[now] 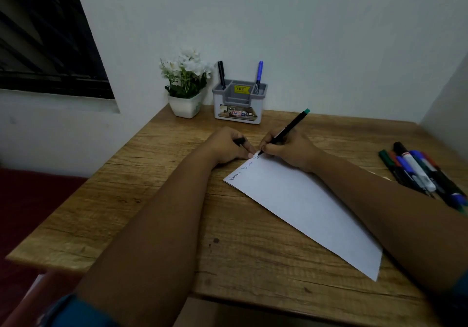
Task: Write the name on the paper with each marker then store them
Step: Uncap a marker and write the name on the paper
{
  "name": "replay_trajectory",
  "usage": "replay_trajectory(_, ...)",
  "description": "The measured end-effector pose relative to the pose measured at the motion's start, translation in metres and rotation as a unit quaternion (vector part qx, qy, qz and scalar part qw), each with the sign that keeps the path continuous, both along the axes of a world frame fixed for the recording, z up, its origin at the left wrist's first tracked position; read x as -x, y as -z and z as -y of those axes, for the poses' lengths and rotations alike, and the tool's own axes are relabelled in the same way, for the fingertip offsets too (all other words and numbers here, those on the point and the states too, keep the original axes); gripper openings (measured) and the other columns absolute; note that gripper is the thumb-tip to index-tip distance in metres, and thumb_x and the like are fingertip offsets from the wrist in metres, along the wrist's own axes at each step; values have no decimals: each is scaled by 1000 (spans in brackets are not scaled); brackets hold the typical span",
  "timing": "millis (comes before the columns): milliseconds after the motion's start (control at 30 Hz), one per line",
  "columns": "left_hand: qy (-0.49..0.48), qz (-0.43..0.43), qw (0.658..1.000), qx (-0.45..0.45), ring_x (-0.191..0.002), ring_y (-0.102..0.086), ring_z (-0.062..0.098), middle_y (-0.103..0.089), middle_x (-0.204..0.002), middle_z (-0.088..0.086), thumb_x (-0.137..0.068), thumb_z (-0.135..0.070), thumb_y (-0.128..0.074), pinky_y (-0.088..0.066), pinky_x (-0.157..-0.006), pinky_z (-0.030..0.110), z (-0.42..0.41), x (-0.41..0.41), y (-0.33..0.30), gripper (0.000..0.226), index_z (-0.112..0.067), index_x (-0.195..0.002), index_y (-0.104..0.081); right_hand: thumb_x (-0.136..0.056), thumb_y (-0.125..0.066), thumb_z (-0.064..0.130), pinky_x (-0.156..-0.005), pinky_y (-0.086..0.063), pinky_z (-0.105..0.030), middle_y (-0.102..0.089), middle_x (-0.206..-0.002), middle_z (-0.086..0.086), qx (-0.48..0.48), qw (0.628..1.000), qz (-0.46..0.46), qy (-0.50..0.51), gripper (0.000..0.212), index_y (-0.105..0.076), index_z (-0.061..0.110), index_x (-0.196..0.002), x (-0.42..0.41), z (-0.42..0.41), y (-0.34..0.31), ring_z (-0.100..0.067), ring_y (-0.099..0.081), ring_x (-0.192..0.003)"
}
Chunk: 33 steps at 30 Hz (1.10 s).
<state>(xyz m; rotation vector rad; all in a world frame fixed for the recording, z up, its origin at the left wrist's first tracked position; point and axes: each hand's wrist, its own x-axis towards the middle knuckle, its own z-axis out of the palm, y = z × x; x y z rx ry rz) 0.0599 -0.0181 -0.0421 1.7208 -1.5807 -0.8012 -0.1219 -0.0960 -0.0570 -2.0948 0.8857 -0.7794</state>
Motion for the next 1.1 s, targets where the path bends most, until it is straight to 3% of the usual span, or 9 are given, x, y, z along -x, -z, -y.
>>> replay_trajectory(133,0,1,1000,3,-78,-61,5,-71,-81,-5,-74,-11,-81,-48,-77,23,-1,-1,0,13,-17,-85,-77,-79,-69,9,-77,-51,-27,-70,-72,9,6,1000,-11,3,7,-73,14,-75,0,1,1,-3,-62,-73)
replay_trajectory(267,3,-1,1000,4,-78,-61,5,-72,-82,-4,-75,-10,-80,-47,-76,23,-1,0,0,13,-16,-86,-76,-80,-69,11,-87,-53,-41,-73,-84,-9,3,1000,-3,21,5,-72,12,-76,0,1,0,-21,-66,-80)
replay_trajectory(333,4,-2,1000,4,-80,-61,6,-71,-82,-4,-75,-10,-80,-48,-79,25,-1,0,0,13,-17,-85,-76,-80,-68,11,-89,-52,-44,-72,-86,-14,-16,999,12,26,4,-71,10,-77,0,1,0,-17,-64,-78)
replay_trajectory(467,2,4,1000,3,-86,-63,11,-73,-87,-2,-75,-10,-80,-51,-85,30,-1,0,-1,13,-18,-85,-76,-79,-70,13,-86,-53,-36,-73,-82,-2,17,999,-19,28,4,-73,15,-79,0,1,0,-10,-64,-80)
replay_trajectory(633,-1,2,1000,-1,-86,-63,10,-73,-88,-1,-75,-10,-80,-51,-85,29,-1,1,0,13,-18,-85,-77,-78,-69,14,-83,-53,-39,-72,-82,-8,16,999,-15,26,4,-71,13,-76,0,2,0,-14,-63,-79)
replay_trajectory(833,4,8,1000,-4,-86,-62,11,-72,-84,-4,-75,-9,-79,-52,-92,35,-1,1,-2,14,-22,-80,-75,-82,-69,12,-79,-49,-21,-74,-80,7,6,1000,-8,29,5,-73,13,-79,-1,0,-1,2,-63,-77)
replay_trajectory(967,5,9,1000,-5,-88,-63,12,-72,-86,-3,-76,-10,-79,-51,-92,36,-1,1,-2,13,-20,-83,-76,-82,-66,15,-80,-50,-32,-71,-89,-12,23,999,-20,37,9,-69,6,-82,0,-2,-2,-19,-63,-84)
replay_trajectory(1100,3,9,1000,-3,-87,-63,10,-72,-83,-6,-76,-11,-79,-50,-85,30,-1,1,-2,13,-21,-83,-76,-83,-66,13,-85,-51,-37,-71,-91,-14,21,999,-6,43,9,-69,4,-83,-1,-2,-1,-26,-64,-91)
